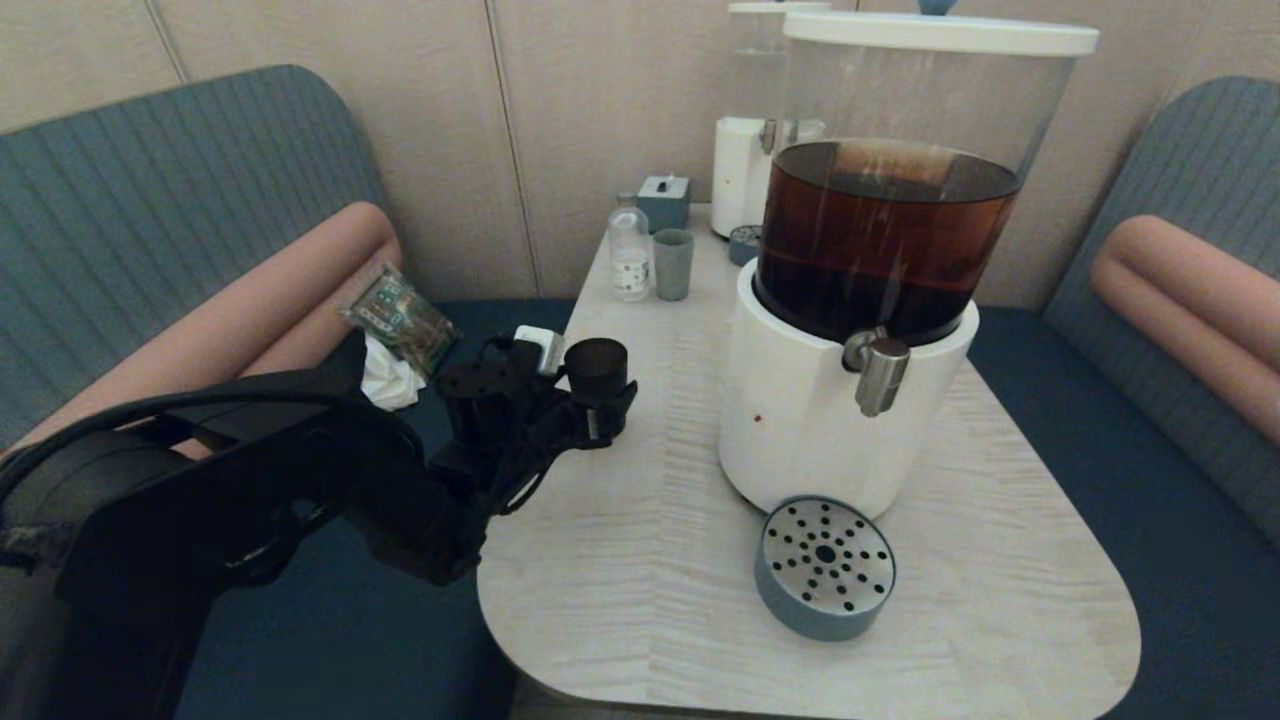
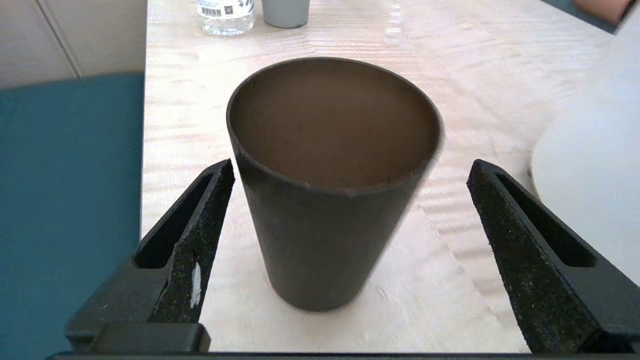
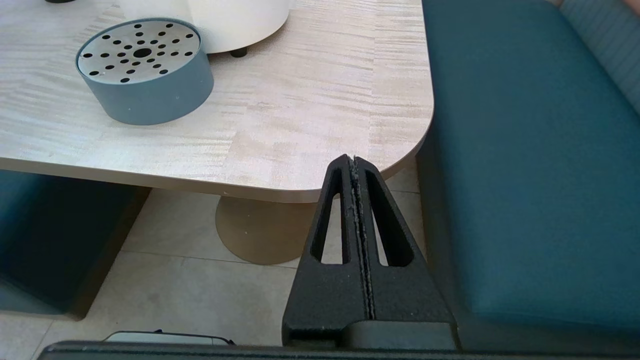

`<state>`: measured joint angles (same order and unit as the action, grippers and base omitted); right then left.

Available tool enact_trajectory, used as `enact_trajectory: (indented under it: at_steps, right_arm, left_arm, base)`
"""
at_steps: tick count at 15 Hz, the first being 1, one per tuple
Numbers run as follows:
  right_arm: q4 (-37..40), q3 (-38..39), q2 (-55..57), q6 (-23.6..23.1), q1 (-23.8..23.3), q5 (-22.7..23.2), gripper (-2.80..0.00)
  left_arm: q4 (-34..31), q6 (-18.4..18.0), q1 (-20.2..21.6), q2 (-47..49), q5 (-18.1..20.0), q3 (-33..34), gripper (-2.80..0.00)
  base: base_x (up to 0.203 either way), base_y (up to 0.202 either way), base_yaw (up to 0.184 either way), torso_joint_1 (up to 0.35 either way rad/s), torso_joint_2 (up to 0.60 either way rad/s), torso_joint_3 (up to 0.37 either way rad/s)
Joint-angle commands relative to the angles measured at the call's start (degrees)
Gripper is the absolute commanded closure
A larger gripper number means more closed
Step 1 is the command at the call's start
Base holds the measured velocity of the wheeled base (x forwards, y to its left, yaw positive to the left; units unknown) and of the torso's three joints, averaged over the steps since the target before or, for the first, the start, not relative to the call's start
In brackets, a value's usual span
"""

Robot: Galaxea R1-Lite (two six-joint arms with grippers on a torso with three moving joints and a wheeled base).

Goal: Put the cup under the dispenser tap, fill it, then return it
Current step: Place the cup next to the water dispenser

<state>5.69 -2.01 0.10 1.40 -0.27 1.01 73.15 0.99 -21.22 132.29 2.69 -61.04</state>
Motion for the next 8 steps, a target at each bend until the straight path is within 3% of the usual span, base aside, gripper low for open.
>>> enact_trajectory:
  at_steps: [1, 8]
  right_arm:
    - [0.0, 0.0, 0.1, 0.0, -0.1, 0.0, 0.00]
    - [0.0, 0.0, 0.1, 0.0, 0.0, 0.0, 0.00]
  left_arm:
    - [1.8, -0.1, 0.0, -2.6, -0.2, 3.3, -2.80]
    - [2.8, -0.5, 0.0, -16.0, -0.9, 11.9, -2.80]
  base:
    - [0.000, 0.000, 0.000, 0.000, 0.00, 0.000]
    - [0.000, 0.000, 0.000, 0.000, 0.00, 0.000]
